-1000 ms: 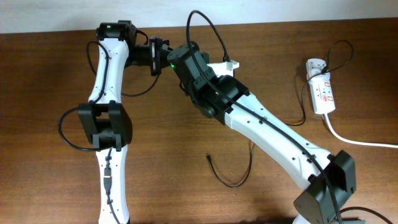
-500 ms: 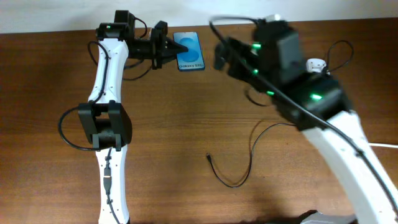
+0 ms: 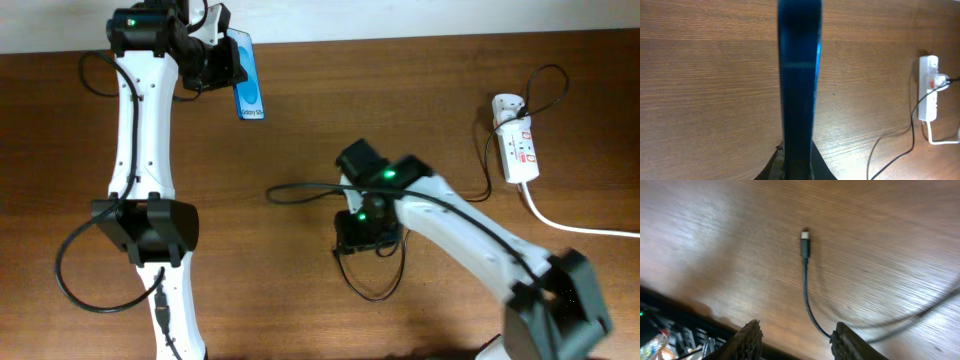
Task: Plug charger to phone and switch on socket
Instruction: 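Lift the plug with the right gripper, pointing it upward, then raise the phone with the left gripper and bring the plug toward it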
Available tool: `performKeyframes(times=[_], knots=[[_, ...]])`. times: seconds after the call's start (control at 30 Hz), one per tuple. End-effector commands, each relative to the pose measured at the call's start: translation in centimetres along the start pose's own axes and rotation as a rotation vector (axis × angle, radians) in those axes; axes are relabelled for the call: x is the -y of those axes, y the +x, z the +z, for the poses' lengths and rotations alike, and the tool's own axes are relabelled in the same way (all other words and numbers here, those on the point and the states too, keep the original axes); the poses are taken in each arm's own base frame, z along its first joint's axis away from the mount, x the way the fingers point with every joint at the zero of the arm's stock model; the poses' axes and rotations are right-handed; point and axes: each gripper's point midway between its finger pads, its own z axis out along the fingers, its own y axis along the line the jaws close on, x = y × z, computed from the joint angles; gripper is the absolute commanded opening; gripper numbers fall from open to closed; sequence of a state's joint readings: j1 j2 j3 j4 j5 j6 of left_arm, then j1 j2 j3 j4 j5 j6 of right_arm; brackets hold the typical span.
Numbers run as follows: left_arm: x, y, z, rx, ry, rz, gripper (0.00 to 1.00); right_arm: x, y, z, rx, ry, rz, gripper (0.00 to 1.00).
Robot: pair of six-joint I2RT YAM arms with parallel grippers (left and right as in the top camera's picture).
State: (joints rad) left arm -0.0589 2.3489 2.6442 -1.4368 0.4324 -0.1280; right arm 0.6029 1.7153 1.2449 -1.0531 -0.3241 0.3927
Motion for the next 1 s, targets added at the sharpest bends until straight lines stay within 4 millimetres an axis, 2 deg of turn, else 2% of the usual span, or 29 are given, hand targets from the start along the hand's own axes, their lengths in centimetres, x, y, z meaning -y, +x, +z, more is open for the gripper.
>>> performKeyframes(times=[0.0, 0.07, 0.13, 0.27, 0.37, 0.43, 0.47, 0.6, 0.73, 0.97], knots=[[-0.2, -0.4, -0.6, 0.021, -0.021, -0.009, 0.00, -0.5, 0.7, 3.7, -0.101, 0.001, 0.026, 0.42], [-0.3, -0.2, -0.6, 0.016, -0.022, -0.013, 0.00, 0.0, 1.1, 5.8, -0.161, 0.029, 0.042, 0.39], [-0.3, -0.1, -0.6, 0.012, -0.022, -0.014, 0.00, 0.3, 1.5, 6.7, -0.196, 0.033, 0.056, 0.40], [-0.3, -0.1, -0.6, 0.012, -0.022, -0.014, 0.00, 0.0, 1.6, 6.8, -0.207, 0.019, 0.058, 0.39], [-0.3, -0.1, -0.6, 0.012, -0.022, -0.014, 0.00, -0.4, 0.1, 7.3, -0.145, -0.005, 0.053, 0.33], [-0.3, -0.1, -0.6, 0.012, -0.022, -0.014, 0.00, 0.3, -0.5, 7.8, -0.105, 0.033, 0.097, 0.30], [-0.4, -0.1, -0.6, 0.012, -0.022, -0.015, 0.00, 0.7, -0.4, 8.0, -0.104, 0.047, 0.115, 0.27], [-0.3, -0.1, -0.6, 0.013, -0.022, -0.014, 0.00, 0.7, 0.5, 8.3, -0.138, 0.030, 0.132, 0.26], [-0.3, -0.1, -0.6, 0.013, -0.022, -0.014, 0.00, 0.6, 0.0, 8.4, -0.117, 0.028, 0.124, 0.23], [-0.3, -0.1, -0.6, 0.011, -0.019, -0.014, 0.00, 1.2, -0.7, 8.4, -0.082, 0.057, 0.118, 0.22]])
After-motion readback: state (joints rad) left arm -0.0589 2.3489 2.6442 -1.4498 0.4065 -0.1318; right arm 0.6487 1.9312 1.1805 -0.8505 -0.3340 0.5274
